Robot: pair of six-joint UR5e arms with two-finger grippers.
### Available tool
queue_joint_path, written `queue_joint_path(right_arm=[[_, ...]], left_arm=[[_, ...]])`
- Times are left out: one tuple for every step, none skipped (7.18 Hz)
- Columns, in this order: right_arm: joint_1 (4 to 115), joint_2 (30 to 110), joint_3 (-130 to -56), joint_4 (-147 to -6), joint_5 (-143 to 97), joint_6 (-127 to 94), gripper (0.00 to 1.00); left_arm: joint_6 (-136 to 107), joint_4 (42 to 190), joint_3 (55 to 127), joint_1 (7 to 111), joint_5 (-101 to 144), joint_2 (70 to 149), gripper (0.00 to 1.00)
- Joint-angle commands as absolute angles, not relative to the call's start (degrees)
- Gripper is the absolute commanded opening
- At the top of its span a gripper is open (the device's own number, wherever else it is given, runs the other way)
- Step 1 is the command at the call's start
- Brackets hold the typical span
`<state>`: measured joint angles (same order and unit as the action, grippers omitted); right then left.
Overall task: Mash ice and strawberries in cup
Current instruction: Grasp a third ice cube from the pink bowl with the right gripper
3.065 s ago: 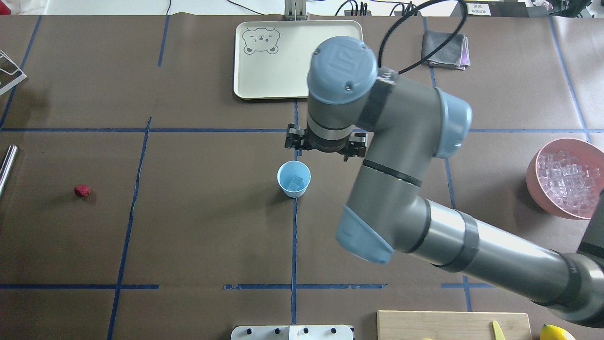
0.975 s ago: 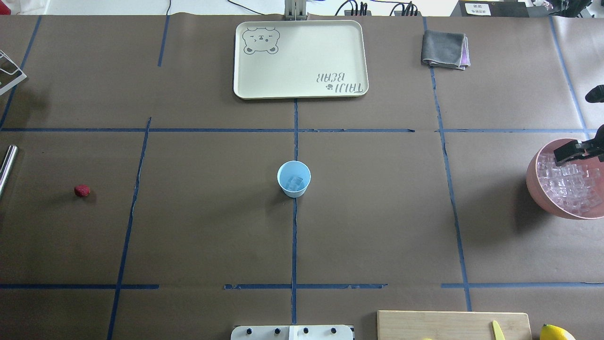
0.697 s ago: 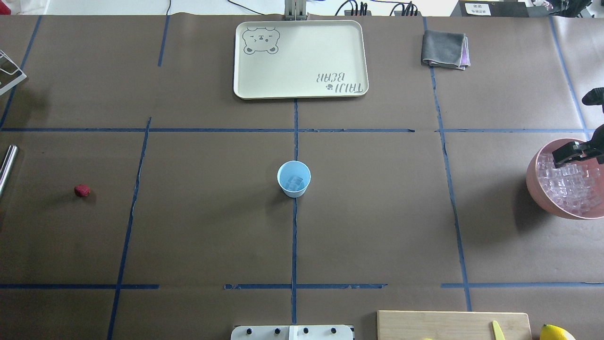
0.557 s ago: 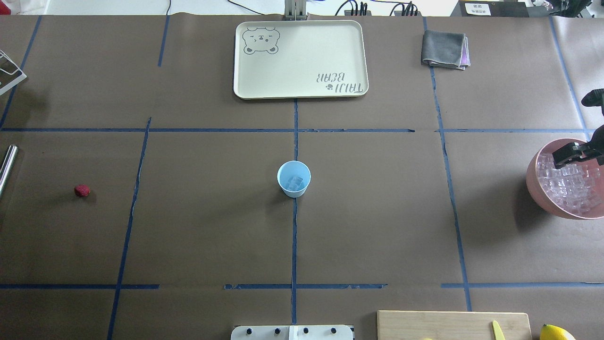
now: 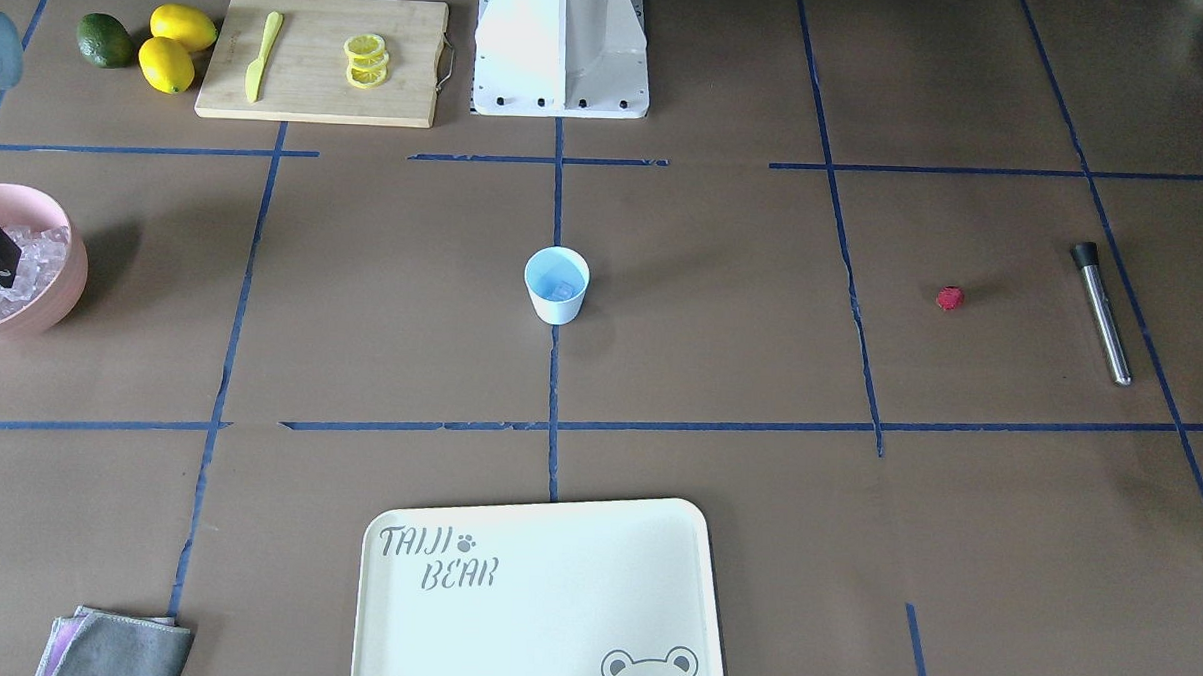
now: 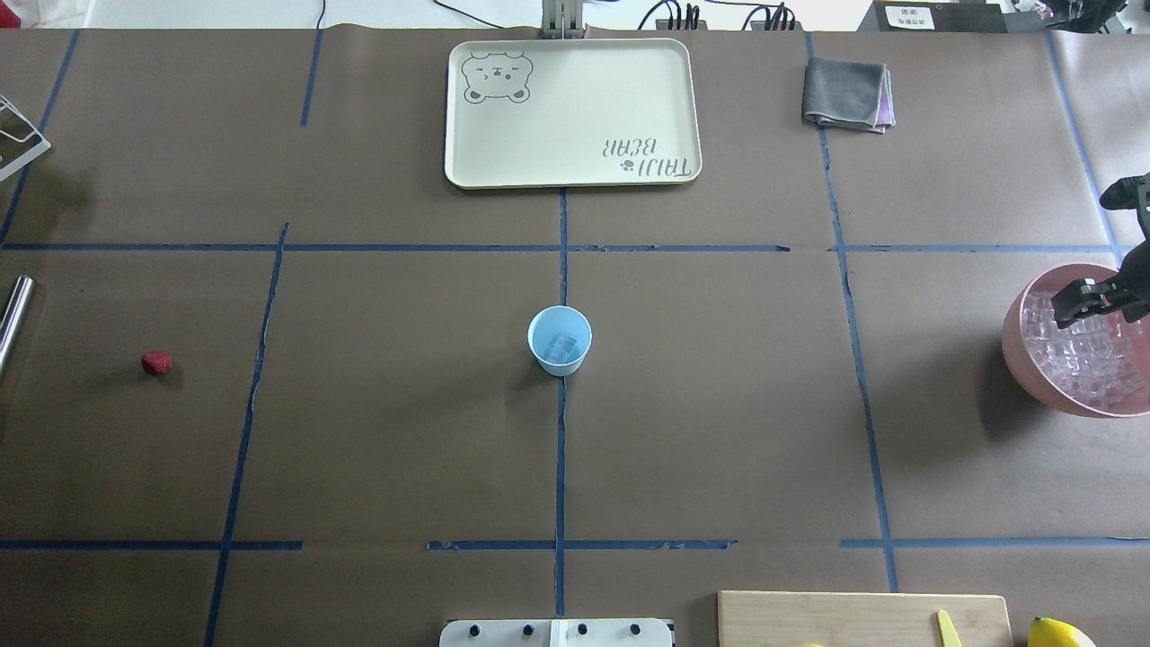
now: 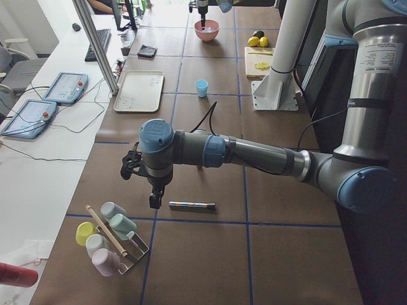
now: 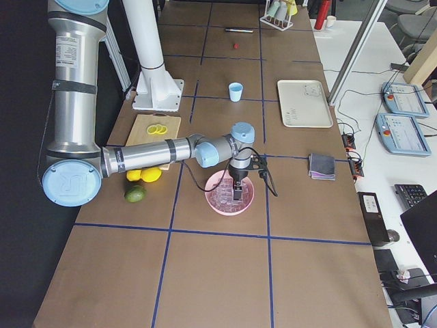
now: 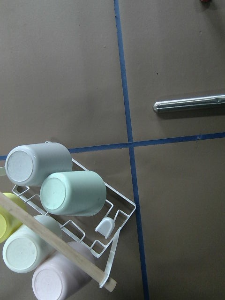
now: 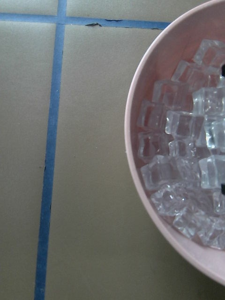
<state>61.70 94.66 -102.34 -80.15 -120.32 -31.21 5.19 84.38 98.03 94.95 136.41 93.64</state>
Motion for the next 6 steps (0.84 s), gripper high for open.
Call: queue_joint_path(right_arm=[[61.1,94.7,-102.1,-80.2,-120.3,-31.1,0.63],[61.1,94.7,-102.0,-80.2,-120.3,-31.1,0.6],[61.1,94.7,-102.0,-80.2,-120.3,-31.1,0.55],[61.2,94.7,-102.2,-80.1,-120.4,-31.0,0.35],[61.3,94.7,-102.8,-80.1,-120.5,-29.5,0.03],[61.3,94.7,-102.8,-80.2,-120.6,-28.2,0.0]], left_arm=[[5.2,84.5,98.1,94.9,136.4,93.7,1.0],[5.2,84.4,98.1,94.9,136.4,93.7,1.0],[5.2,84.4,98.1,94.9,136.4,93.7,1.0],[5.2,84.4,98.2,94.9,136.4,93.7,1.0],[5.2,84.4,98.3,94.9,136.4,93.7,1.0],[5.2,84.4,98.3,94.9,136.6,93.7,1.0]])
